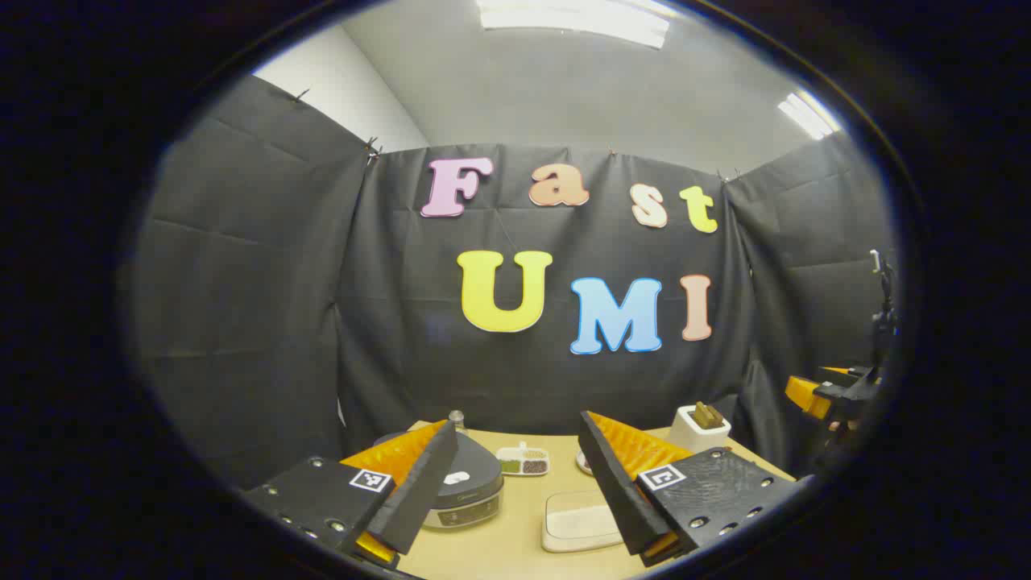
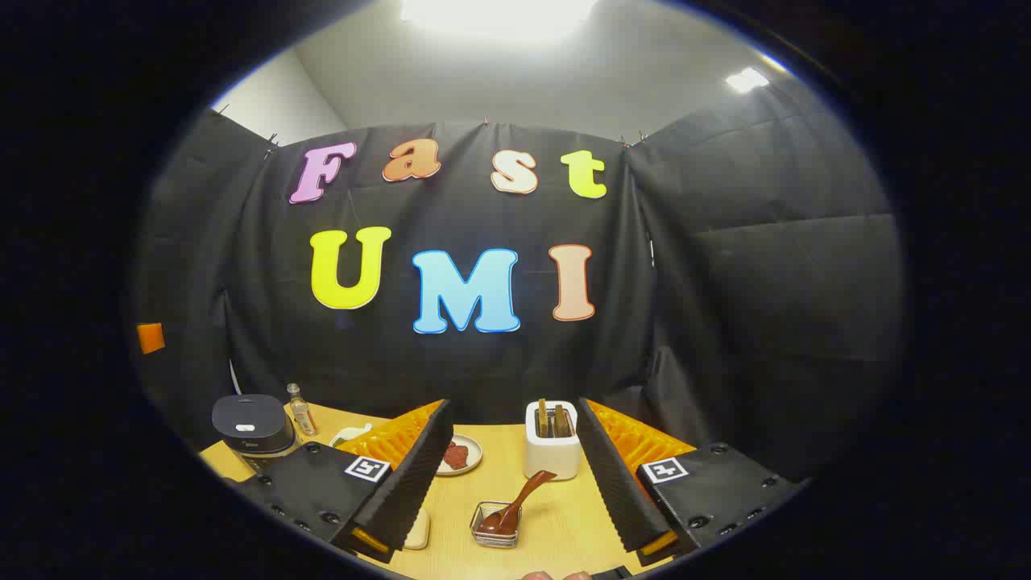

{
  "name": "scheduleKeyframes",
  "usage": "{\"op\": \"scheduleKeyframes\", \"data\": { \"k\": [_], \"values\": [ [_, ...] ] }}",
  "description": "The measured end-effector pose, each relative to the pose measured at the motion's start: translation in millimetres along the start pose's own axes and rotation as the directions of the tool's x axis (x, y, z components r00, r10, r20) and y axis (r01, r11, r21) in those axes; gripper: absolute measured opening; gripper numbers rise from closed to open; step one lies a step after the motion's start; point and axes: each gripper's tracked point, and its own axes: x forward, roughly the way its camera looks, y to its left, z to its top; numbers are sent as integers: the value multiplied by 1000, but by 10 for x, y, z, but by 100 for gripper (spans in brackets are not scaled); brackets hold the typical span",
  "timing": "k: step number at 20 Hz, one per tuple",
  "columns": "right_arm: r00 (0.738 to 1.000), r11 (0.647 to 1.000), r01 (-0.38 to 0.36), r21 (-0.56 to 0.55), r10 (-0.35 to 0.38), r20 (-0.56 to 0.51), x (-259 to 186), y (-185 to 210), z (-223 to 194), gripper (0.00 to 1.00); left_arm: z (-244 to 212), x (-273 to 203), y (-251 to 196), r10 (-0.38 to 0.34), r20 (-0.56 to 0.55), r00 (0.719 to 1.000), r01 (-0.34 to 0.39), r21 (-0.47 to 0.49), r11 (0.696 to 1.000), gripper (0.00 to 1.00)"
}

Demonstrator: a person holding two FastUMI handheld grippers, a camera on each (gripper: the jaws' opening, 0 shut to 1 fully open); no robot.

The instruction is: Close the left gripper, press the button to open the rice cooker; take a wooden spoon from the chopstick holder with the right hand, scoop a spoonful of rice and pour it into the rice cooker, then put the wooden spoon back into the chopstick holder.

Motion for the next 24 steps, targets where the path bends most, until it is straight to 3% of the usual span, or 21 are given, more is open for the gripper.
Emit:
{"op": "scheduleKeyframes", "data": {
  "k": [4,11,17,21,24],
  "values": [
    [1000,999,-19,-26,18,-19,32,19,-77,98,-40,-7,59,24,-28,999,-23,33,999,95],
    [999,999,34,15,-34,-23,200,-230,-104,98,-201,86,172,79,-71,994,-83,-56,995,95],
    [999,1000,9,2,-9,-46,312,-308,-241,98,-255,172,34,92,-91,992,-94,-15,995,95],
    [1000,996,-19,82,21,-23,324,-350,-230,98,-269,200,-104,96,-104,990,-99,-25,995,95],
    [999,998,-24,62,26,-40,399,-366,-313,93,-270,170,-186,100,-109,989,-101,-11,995,95]
  ]
}}
